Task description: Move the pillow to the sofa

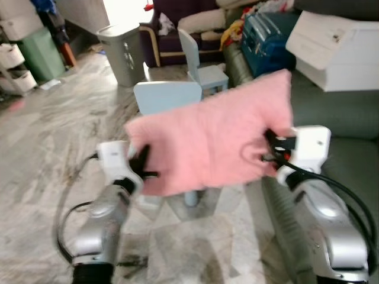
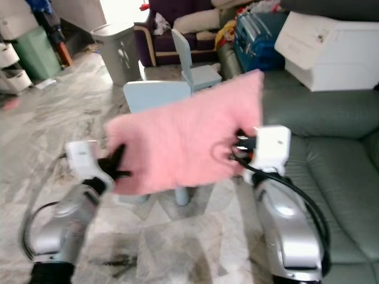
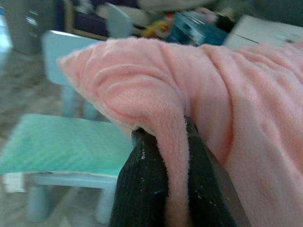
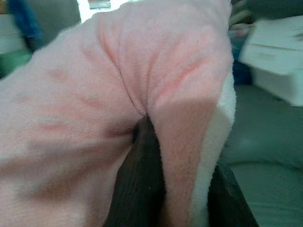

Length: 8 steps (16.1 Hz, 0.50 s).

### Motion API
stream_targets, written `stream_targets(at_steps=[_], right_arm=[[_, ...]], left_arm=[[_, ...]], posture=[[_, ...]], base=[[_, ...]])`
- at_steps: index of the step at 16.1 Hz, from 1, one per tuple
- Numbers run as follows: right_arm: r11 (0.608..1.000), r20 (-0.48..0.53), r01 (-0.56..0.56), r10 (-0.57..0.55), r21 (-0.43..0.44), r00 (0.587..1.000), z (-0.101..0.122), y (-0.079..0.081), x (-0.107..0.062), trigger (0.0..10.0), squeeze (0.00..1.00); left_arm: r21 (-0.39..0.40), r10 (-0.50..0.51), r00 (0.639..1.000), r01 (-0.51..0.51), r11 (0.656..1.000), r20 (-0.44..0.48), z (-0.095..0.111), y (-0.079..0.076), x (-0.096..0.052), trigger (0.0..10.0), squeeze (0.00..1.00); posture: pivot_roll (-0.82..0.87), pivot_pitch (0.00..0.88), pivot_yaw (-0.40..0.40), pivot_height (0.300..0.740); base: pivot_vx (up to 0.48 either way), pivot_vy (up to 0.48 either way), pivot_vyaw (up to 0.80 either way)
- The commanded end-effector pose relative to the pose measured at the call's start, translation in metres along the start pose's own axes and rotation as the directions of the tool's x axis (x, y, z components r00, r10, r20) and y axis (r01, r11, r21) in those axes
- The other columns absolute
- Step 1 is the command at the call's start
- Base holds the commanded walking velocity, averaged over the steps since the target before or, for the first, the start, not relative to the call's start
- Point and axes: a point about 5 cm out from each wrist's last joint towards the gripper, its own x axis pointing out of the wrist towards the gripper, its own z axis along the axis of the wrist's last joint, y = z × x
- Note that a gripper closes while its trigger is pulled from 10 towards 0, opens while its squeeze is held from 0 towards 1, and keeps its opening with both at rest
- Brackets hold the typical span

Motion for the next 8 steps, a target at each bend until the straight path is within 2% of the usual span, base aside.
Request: stream_targets(at_steps=[1,5,8], right_arm=[[1.000,0.047,-0.018,0.018,0.004,0.999,0.0097,0.0055,0.0011,10.0,0.00],[1.000,0.046,-0.016,0.016,0.003,0.999,0.0096,0.0053,0.0014,10.0,0.00],[1.000,0.045,-0.015,0.015,0.009,0.999,0.0088,0.0056,0.0040,10.0,0.00]], left_arm=[[0.026,0.020,1.000,-0.021,0.999,0.017,0.0077,0.0061,-0.0002,10.0,0.00],[0.014,0.020,1.000,-0.020,1.000,0.017,0.0073,0.0058,0.0007,10.0,0.00],[0.042,0.024,1.000,-0.023,0.999,-0.011,0.0041,0.0056,0.0039,10.0,0.00]], posture=[[-0.23,0.000,0.054,0.740],[-0.23,0.000,0.055,0.740],[-0.23,0.000,0.062,0.740]], base=[[0.000,0.480,0.00],[0.000,0.461,0.00],[0.000,0.000,0.00]])
